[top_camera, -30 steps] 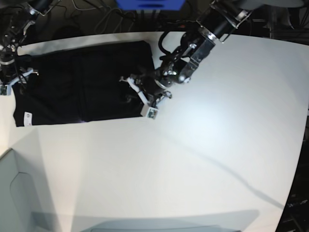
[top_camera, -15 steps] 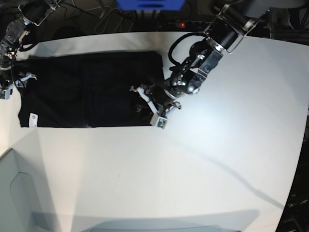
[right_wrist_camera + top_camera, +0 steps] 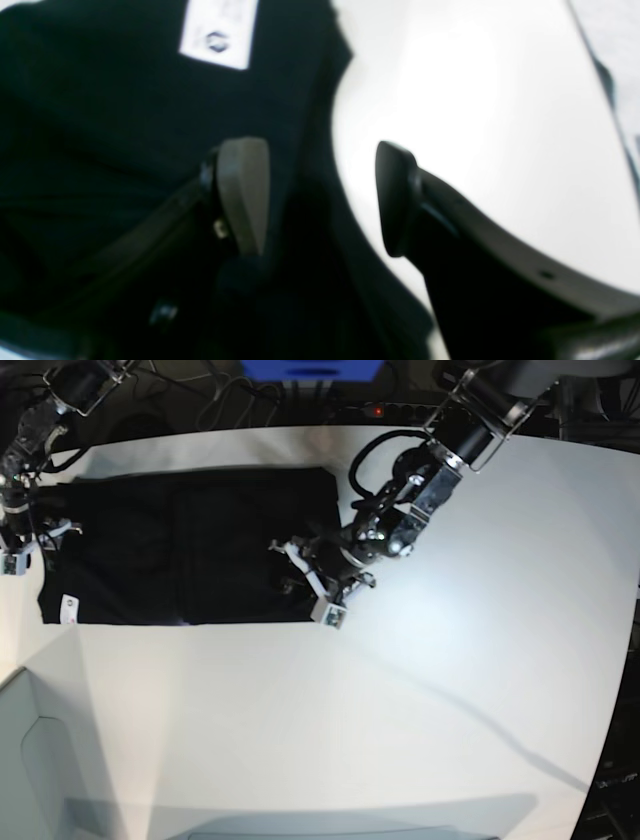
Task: Fold the T-shirt properly
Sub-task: 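Grasp the folded bundle's edges with the left and right grippers, then lift and flip the bundle over with both grippers, then release the bundle and raise both grippers away from it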
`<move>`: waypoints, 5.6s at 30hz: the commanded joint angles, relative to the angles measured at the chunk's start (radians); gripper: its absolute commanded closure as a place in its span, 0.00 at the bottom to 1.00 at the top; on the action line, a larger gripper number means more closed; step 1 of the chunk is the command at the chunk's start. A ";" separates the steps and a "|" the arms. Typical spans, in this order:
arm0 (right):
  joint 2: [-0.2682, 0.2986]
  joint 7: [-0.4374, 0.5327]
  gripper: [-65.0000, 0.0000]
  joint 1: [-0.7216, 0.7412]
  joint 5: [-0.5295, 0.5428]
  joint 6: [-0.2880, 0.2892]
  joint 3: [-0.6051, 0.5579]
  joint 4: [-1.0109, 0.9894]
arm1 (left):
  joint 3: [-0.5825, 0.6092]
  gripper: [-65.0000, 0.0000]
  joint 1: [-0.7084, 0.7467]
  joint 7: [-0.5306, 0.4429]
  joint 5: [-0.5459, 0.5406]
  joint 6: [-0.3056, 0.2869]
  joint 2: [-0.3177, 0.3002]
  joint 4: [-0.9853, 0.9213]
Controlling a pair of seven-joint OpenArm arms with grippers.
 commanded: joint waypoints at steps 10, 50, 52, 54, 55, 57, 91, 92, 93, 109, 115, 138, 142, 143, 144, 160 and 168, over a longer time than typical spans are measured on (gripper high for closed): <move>0.047 0.021 0.46 0.048 0.006 0.011 -0.026 -0.161 | -0.003 0.63 0.002 0.043 0.021 0.054 -0.011 -0.005; -0.083 0.015 1.00 -0.069 0.011 0.011 -0.084 0.264 | -0.006 0.63 0.013 0.043 0.012 0.058 -0.116 0.267; -0.105 0.015 1.00 -0.081 0.008 0.011 -0.098 0.307 | -0.021 0.63 0.028 0.042 0.012 0.058 -0.136 0.302; -0.120 0.015 1.00 -0.098 0.008 0.011 -0.113 0.348 | -0.063 0.63 0.057 0.043 0.012 0.058 -0.143 0.336; -0.123 0.015 1.00 -0.109 0.008 0.011 -0.128 0.370 | -0.101 0.63 0.082 0.043 0.012 0.058 -0.144 0.356; -0.139 0.015 1.00 -0.130 0.006 0.011 -0.164 0.410 | -0.190 0.63 0.139 0.056 0.012 0.058 -0.156 0.394; -0.229 0.016 1.00 -0.156 0.003 0.011 -0.868 0.603 | -0.406 0.63 0.235 0.113 0.021 0.048 -0.093 0.221; -0.226 0.016 1.00 -0.142 0.003 0.011 -0.893 0.592 | -0.408 0.63 0.237 0.113 0.021 0.048 -0.093 0.221; -0.225 0.016 1.00 -0.127 0.003 0.011 -0.916 0.585 | -0.408 0.63 0.237 0.113 0.021 0.048 -0.093 0.222; -0.223 0.021 1.00 -0.052 0.003 -0.003 -1.084 0.434 | -0.411 0.63 0.255 0.113 0.015 0.051 -0.095 0.233; -0.223 0.022 1.00 -0.015 0.003 -0.003 -1.095 0.334 | -0.434 0.63 0.283 0.113 0.012 0.055 -0.123 0.305; -0.186 0.022 0.51 -0.016 0.006 -0.003 -1.157 0.334 | -0.836 0.63 0.511 0.113 0.012 0.048 -0.158 0.469; -0.153 0.022 0.48 -0.056 0.005 -0.007 -1.169 0.420 | -0.838 0.63 0.508 0.113 0.012 0.048 -0.161 0.469; -0.136 0.022 0.48 -0.066 0.005 -0.007 -1.158 0.436 | -0.838 0.63 0.508 0.113 0.012 0.048 -0.161 0.471; -0.125 0.022 0.48 -0.079 0.005 -0.007 -1.144 0.454 | -0.838 0.63 0.508 0.113 0.012 0.048 -0.162 0.471; -0.117 0.061 0.48 -0.345 0.011 -0.003 -0.847 0.583 | -0.838 0.63 0.507 0.113 0.012 0.048 -0.164 0.471; -0.122 0.255 0.48 -0.535 0.006 -0.003 -0.839 0.600 | -0.838 0.63 0.504 0.113 0.012 0.048 -0.164 0.471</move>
